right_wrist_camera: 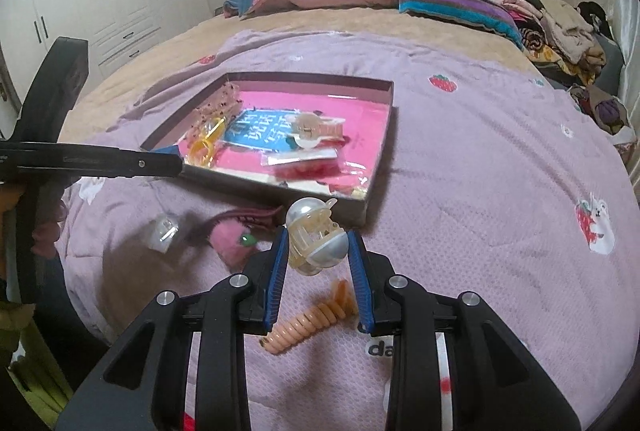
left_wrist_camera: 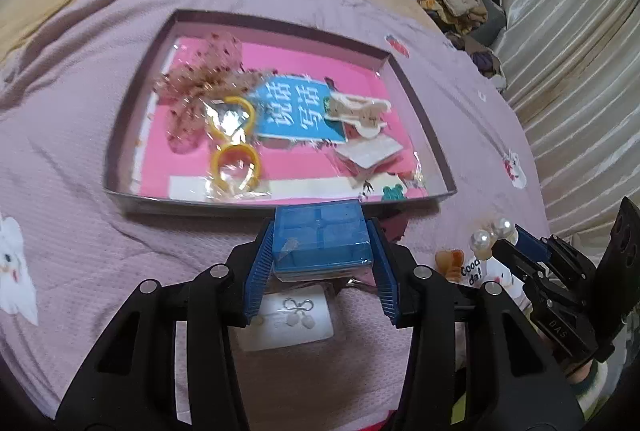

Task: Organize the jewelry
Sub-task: 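Lower the blue case into the box with the left tool while the right tool places the pearl ornament there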

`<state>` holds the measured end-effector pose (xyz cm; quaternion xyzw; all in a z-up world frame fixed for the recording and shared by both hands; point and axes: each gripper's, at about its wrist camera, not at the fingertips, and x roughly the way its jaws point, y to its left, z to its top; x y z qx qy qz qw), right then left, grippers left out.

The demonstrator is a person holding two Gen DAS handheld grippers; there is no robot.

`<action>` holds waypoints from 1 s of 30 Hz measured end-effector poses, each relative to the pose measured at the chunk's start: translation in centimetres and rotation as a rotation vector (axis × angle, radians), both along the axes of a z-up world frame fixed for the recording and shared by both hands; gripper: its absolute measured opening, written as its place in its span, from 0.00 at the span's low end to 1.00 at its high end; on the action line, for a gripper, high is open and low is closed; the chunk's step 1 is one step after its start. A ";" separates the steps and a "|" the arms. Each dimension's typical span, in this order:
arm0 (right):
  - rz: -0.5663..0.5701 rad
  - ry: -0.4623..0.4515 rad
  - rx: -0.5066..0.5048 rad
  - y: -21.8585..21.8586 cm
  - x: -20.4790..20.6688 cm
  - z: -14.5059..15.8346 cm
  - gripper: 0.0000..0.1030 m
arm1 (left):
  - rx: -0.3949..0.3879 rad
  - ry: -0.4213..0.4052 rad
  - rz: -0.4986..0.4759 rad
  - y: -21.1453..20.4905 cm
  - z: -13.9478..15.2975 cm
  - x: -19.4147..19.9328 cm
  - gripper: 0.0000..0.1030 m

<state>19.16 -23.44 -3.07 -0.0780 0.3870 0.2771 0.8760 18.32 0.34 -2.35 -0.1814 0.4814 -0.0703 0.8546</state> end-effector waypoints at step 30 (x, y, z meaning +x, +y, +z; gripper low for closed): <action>0.077 -0.103 0.026 6.9 2.8 5.4 0.28 | 0.044 -0.100 0.103 6.4 4.1 0.2 0.36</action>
